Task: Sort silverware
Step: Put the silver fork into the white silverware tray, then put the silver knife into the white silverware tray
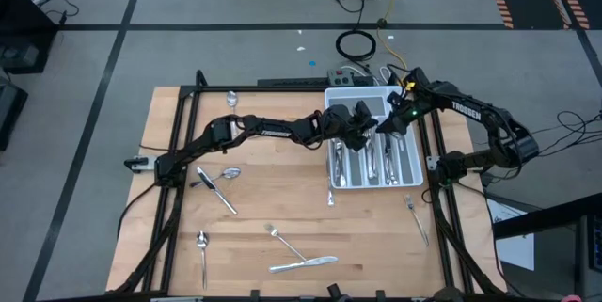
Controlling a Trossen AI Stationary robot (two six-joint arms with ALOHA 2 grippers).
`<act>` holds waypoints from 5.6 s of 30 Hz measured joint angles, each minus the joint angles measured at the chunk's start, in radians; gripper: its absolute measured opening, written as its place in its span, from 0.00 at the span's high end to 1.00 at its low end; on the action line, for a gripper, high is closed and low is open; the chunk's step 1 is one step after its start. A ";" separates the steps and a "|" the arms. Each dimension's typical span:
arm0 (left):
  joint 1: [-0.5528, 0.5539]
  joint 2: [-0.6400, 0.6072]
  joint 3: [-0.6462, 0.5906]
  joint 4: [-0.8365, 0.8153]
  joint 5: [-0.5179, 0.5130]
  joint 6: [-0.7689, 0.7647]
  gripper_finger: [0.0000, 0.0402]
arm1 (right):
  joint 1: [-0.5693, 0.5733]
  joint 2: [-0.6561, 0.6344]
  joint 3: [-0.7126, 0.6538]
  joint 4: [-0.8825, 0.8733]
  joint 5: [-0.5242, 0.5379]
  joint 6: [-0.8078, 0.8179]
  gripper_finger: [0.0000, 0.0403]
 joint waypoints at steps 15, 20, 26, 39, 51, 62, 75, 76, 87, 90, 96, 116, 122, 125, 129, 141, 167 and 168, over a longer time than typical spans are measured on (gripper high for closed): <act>-0.001 0.000 -0.002 -0.008 0.012 -0.005 0.91 | 0.002 -0.001 0.000 -0.007 0.142 -0.016 1.00; -0.005 -0.002 -0.001 0.010 0.014 -0.060 0.90 | 0.000 -0.001 -0.001 0.002 0.181 -0.006 0.99; -0.021 -0.002 -0.001 0.035 -0.070 -0.094 0.89 | -0.006 0.000 -0.001 0.017 0.175 0.064 0.99; -0.049 -0.013 -0.001 0.392 -0.570 -0.242 0.89 | -0.002 -0.014 -0.010 0.175 0.257 0.677 1.00; -0.023 -0.118 0.000 0.474 -0.615 -0.242 0.89 | 0.128 -0.366 -0.312 0.458 0.287 1.061 1.00; -0.017 -0.146 0.000 0.467 -0.623 -0.243 0.89 | 0.352 -0.674 -0.524 0.542 0.516 1.356 1.00; -0.021 -0.146 0.000 0.460 -0.623 -0.243 0.89 | 0.590 -0.619 -0.536 0.607 0.691 1.445 1.00; -0.022 -0.146 0.000 0.460 -0.623 -0.243 0.89 | 0.601 -0.607 -0.536 0.607 0.712 1.456 1.00; -0.021 -0.146 0.000 0.460 -0.623 -0.245 0.89 | 0.670 -0.436 -0.536 0.667 0.743 1.478 1.00; -0.021 -0.146 0.000 0.459 -0.623 -0.245 0.89 | 0.669 -0.397 -0.536 0.669 0.757 1.492 1.00; -0.021 -0.146 -0.001 0.434 -0.623 -0.244 0.89 | 0.669 -0.365 -0.534 0.692 0.754 1.492 0.89; -0.021 -0.146 -0.001 0.436 -0.623 -0.244 0.89 | 0.668 -0.459 -0.431 0.406 0.688 1.395 0.61; -0.025 -0.146 -0.001 0.420 -0.653 -0.241 0.89 | 0.668 -0.459 -0.285 0.108 0.802 1.262 0.61; -0.029 -0.166 -0.001 0.281 -0.738 -0.186 0.89 | 0.668 -0.460 -0.208 0.051 0.851 1.205 0.61; -0.029 -0.231 -0.001 -0.100 -0.840 -0.380 0.89 | 0.668 -0.459 -0.126 0.009 0.914 1.133 0.61; -0.013 -0.548 -0.058 -1.540 0.083 -1.398 0.89 | 0.668 -0.460 -0.075 -0.095 0.979 1.043 0.61; -0.241 -1.383 -1.159 -1.156 -0.012 -1.344 0.89 | 0.666 -0.451 -0.076 0.030 0.976 1.068 0.61; -0.248 -1.379 -1.160 -1.162 0.022 -1.335 0.89 | 0.666 -0.451 -0.076 0.034 0.975 1.078 0.61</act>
